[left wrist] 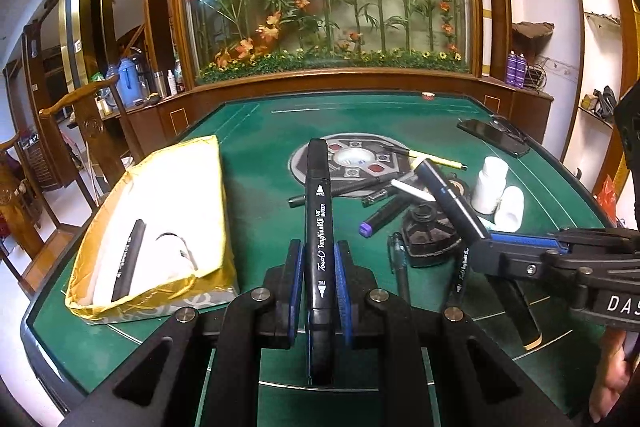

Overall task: Organize rigid objects
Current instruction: 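Carry the marker into the gold box and open the left gripper while the right gripper holds its marker, then lower the held marker into the gold box and open the right gripper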

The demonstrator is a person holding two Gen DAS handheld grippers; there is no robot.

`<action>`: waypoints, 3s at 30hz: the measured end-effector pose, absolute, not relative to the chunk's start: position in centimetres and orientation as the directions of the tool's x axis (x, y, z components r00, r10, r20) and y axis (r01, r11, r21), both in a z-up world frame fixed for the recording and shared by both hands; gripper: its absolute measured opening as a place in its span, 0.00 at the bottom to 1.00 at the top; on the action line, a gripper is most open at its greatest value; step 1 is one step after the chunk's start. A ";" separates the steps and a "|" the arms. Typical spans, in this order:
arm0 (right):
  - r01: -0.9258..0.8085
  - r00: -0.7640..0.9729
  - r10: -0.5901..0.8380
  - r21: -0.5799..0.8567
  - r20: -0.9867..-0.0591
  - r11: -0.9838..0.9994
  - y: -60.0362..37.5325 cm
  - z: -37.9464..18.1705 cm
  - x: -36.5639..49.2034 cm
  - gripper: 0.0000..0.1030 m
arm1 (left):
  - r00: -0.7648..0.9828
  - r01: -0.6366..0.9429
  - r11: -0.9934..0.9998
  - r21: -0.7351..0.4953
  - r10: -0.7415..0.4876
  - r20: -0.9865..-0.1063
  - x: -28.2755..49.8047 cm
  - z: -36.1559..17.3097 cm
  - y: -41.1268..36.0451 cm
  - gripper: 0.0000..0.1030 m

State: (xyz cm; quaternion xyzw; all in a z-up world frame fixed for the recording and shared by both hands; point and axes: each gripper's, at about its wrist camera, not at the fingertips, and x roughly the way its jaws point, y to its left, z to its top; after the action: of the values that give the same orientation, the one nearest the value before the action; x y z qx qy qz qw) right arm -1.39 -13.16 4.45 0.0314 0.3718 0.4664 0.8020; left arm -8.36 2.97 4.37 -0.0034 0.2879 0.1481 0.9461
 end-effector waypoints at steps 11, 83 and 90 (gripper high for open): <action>-0.741 0.234 0.775 0.409 -0.588 0.533 -8.8 5.4 -1.5 0.14 | 0.803 -0.352 0.935 0.034 0.320 -0.503 -9.8 5.7 6.6 0.15; -0.710 0.065 0.817 0.549 -0.574 0.442 2.7 8.6 1.9 0.14 | 0.707 -0.449 0.869 -0.208 0.204 -0.677 -9.6 5.7 22.3 0.15; -0.686 0.041 0.743 0.521 -0.668 0.507 11.7 7.0 3.4 0.14 | 0.670 -0.488 0.840 -0.239 0.185 -0.719 -7.3 3.6 25.2 0.14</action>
State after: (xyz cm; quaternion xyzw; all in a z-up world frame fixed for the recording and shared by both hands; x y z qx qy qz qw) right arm 3.37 11.73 7.02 0.0290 0.4837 0.4957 0.7207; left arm -7.30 25.22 3.60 -0.2108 0.3594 0.1892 0.8892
